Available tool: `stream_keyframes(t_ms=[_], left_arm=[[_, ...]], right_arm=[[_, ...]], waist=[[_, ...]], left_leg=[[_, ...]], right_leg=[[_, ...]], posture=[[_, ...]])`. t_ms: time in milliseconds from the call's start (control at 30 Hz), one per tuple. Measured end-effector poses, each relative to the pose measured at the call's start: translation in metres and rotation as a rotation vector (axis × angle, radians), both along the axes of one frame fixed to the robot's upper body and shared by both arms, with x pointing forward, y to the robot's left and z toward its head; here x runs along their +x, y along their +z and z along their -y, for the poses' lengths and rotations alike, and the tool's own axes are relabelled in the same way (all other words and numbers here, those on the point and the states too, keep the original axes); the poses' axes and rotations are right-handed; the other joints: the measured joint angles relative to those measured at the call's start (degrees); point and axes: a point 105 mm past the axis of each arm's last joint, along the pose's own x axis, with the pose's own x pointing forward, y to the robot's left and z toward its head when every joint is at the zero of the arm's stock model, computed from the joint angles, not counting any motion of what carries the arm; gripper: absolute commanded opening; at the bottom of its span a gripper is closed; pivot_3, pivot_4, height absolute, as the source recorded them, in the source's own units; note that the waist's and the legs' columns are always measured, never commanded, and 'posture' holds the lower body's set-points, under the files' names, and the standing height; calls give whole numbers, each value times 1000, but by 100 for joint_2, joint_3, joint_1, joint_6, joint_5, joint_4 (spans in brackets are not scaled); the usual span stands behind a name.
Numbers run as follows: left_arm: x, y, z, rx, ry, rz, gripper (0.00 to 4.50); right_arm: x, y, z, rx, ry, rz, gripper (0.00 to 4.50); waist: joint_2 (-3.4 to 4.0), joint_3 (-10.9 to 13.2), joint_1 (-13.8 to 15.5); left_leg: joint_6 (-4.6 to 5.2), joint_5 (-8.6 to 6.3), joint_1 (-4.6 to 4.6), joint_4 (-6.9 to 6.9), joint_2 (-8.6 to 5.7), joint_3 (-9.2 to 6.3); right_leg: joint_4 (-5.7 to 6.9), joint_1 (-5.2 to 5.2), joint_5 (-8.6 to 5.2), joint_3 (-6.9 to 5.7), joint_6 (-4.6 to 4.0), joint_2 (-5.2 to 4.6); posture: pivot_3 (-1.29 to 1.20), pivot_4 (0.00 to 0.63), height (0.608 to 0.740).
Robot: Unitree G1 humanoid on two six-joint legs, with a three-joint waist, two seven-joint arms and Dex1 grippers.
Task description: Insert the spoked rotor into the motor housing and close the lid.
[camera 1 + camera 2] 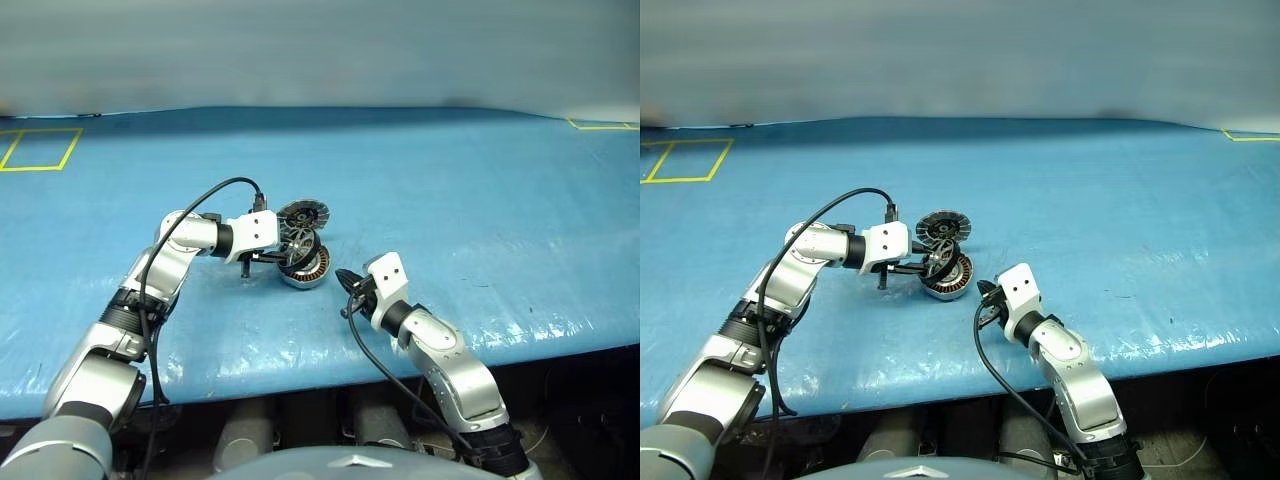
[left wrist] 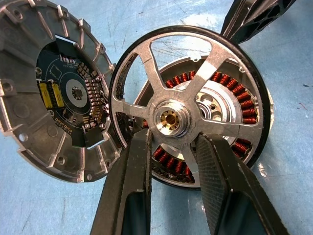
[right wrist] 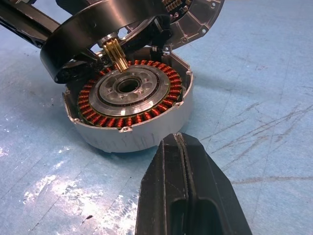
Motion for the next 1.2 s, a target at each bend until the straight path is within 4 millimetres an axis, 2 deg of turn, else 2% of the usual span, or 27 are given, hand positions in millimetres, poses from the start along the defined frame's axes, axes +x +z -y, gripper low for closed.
stream_keyframes(t_ms=[400,533,733,967,1200], left_arm=[[4,-3,-1,-7,24,14,1916],[3,1,0,-58,31,-1,1916],[-11,3,-3,-158,41,-61,1916],[-21,-4,-17,-226,131,-82,1916],[-30,-23,-26,-288,235,-88,1916]], right_arm=[[0,0,1,-2,-3,1,0],[0,1,0,-3,-4,4,0],[2,9,-4,3,10,35,0],[17,31,-32,10,89,109,0],[35,28,-55,-24,156,93,0]], waist=[[0,0,-1],[0,0,-3],[0,0,-13],[0,0,-19],[0,0,-15]], left_leg=[[0,0,-1,0,0,0],[0,0,-1,0,0,0],[-8,5,0,0,2,0],[-2,1,4,1,2,-1],[-17,10,0,1,-1,3]], right_leg=[[0,0,0,0,0,0],[0,-1,0,0,0,0],[0,-2,0,1,-1,-1],[3,-1,0,1,-2,-1],[-3,-2,18,1,-27,-5]], posture=[[0,150,740],[0,150,740],[0,150,740],[0,150,740],[0,150,740]])
